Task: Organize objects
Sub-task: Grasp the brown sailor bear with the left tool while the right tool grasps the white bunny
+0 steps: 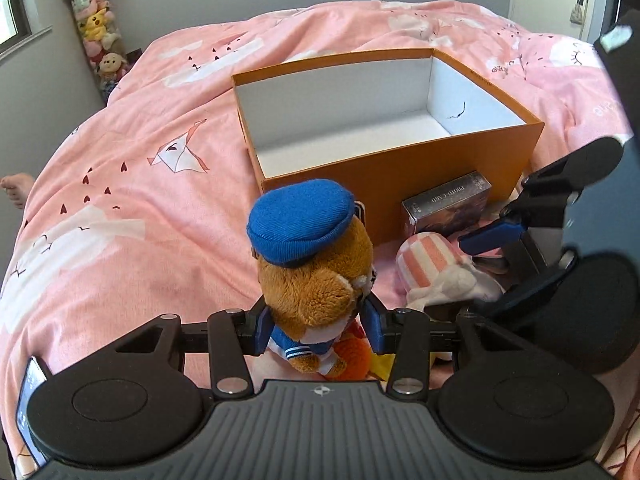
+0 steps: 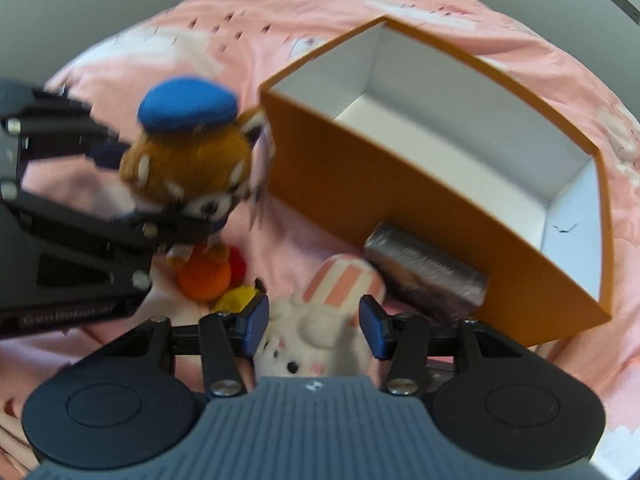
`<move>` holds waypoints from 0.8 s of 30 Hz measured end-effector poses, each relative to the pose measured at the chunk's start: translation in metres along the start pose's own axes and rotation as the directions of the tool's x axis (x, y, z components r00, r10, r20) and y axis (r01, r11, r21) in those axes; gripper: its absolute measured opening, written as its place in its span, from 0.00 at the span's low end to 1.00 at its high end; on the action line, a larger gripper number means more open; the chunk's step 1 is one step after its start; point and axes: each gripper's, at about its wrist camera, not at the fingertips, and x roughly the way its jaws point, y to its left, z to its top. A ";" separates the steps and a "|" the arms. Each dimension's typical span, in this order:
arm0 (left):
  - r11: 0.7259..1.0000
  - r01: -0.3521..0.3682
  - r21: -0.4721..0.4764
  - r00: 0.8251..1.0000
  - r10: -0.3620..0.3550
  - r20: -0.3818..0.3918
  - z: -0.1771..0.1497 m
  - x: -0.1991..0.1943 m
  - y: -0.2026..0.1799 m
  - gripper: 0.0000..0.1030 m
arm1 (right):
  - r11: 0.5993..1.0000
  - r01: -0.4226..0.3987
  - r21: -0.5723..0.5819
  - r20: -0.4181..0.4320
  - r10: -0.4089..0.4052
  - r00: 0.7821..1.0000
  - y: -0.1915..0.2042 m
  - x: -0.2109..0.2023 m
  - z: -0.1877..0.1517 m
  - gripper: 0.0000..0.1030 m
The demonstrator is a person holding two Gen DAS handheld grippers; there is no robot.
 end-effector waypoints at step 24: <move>0.997 0.042 -0.066 0.999 -0.040 0.024 -0.012 0.000 0.015 0.50 | 0.996 0.018 0.086 -0.127 -0.007 0.992 -0.014 0.034 0.012 0.62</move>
